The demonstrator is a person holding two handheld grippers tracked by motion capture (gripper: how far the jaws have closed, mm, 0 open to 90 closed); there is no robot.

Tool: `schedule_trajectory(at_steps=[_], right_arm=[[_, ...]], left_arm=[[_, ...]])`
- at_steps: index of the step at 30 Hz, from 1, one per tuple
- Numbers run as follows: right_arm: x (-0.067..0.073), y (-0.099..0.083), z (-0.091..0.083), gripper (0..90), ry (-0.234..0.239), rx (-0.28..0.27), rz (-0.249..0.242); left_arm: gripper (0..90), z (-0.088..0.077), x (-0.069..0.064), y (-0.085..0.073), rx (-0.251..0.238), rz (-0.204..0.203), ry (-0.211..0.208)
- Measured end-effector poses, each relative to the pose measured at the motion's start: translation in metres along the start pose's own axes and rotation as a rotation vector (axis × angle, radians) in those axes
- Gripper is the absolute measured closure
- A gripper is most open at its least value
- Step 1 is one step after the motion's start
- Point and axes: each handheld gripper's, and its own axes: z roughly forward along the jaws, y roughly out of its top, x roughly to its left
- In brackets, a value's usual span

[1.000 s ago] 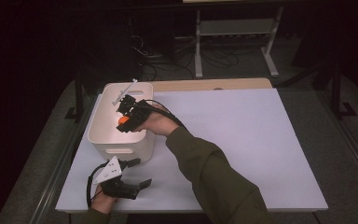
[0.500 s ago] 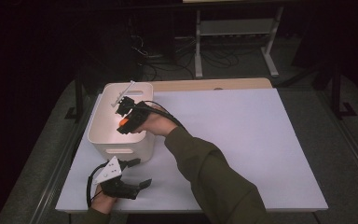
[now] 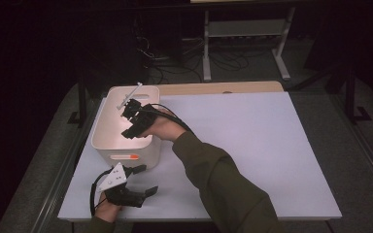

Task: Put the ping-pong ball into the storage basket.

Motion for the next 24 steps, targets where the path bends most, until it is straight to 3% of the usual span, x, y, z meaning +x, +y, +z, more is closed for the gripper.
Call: schedule_trajectory(at_steps=[14, 24], right_arm=[[-0.006, -0.002, -0.024, 31.0, -0.029, -0.056, 0.032], [-0.013, -0.013, -0.046, 23.3, -0.037, -0.094, 0.063]], left_arm=[[14.1, 0.0, 0.0, 0.0, 0.002, -0.001, 0.001], [14.1, 0.0, 0.0, 0.0, 0.003, -0.002, 0.003]])
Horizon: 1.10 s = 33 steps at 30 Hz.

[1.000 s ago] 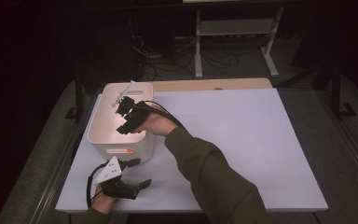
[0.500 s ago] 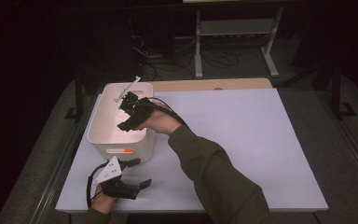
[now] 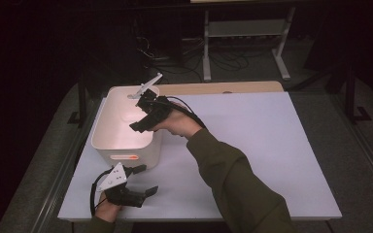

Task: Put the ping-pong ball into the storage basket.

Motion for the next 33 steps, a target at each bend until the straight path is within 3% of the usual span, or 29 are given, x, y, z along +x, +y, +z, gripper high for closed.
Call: schedule_trajectory(at_steps=[15, 33], right_arm=[[-0.014, -0.024, -0.028, 17.4, -0.027, -0.03, 0.025], [-0.021, -0.056, -0.035, 16.4, -0.037, -0.037, 0.053]], left_arm=[[14.1, 0.0, 0.0, 0.0, 0.003, -0.004, -0.001], [14.1, 0.0, 0.0, 0.0, 0.005, -0.002, -0.001]])
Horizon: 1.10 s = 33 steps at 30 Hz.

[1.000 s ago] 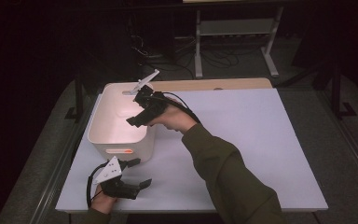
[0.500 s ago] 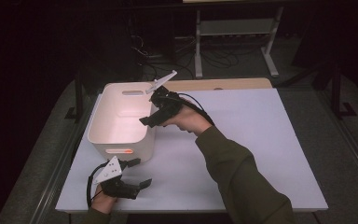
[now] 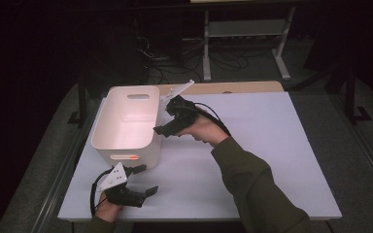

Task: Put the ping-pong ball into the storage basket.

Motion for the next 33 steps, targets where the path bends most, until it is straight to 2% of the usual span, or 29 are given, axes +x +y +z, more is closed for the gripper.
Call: schedule_trajectory(at_steps=[21, 33], right_arm=[[-0.004, -0.037, -0.001, 15.9, -0.014, -0.01, 0.026], [-0.007, -0.061, -0.006, 15.0, -0.022, -0.041, 0.047]], left_arm=[[14.1, 0.0, 0.0, 0.0, 0.005, -0.002, -0.002], [14.1, 0.0, -0.001, 0.0, 0.007, -0.001, -0.001]])
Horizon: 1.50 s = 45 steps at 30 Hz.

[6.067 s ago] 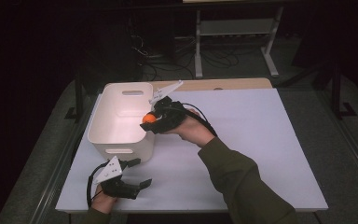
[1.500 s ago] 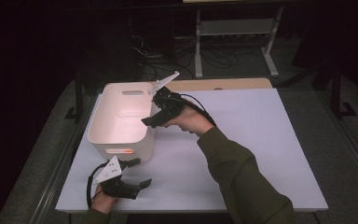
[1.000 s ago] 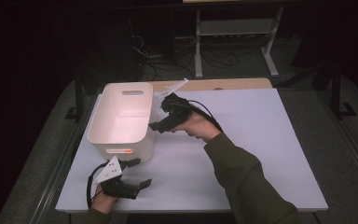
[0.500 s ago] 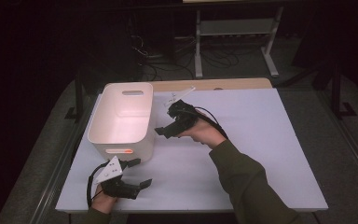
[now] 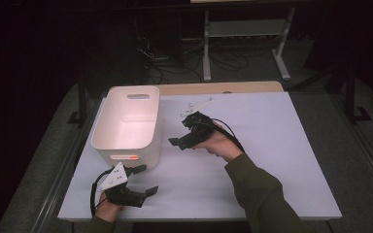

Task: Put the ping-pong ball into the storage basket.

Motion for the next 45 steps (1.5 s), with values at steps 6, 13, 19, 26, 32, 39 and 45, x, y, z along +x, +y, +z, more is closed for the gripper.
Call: schedule_trajectory(at_steps=[6, 13, 19, 26, 32, 39, 45], right_arm=[[-0.002, -0.013, -0.003, 13.7, -0.007, -0.005, 0.01], [-0.002, -0.028, -0.01, 13.1, -0.024, -0.031, 0.02], [-0.005, -0.037, -0.016, 12.5, -0.044, -0.045, 0.029], [-0.01, -0.046, -0.024, 10.5, -0.076, -0.055, 0.049], [-0.013, -0.051, -0.031, 9.9, -0.095, -0.067, 0.058], [-0.016, -0.061, -0.041, 9.2, -0.112, -0.073, 0.07], [-0.017, -0.068, -0.048, 8.7, -0.12, -0.083, 0.078]], left_arm=[[14.1, 0.0, 0.0, 0.0, -0.004, -0.002, 0.0], [14.1, 0.0, 0.0, 0.0, -0.004, -0.004, 0.001], [14.1, 0.0, 0.0, 0.0, -0.003, 0.003, 0.002], [14.1, 0.0, 0.0, 0.0, -0.006, 0.0, 0.001], [14.1, 0.0, 0.0, 0.0, -0.004, -0.001, 0.0], [14.1, 0.0, 0.0, 0.0, -0.002, 0.0, 0.0], [14.1, 0.0, 0.0, 0.0, -0.003, 0.001, 0.001]])
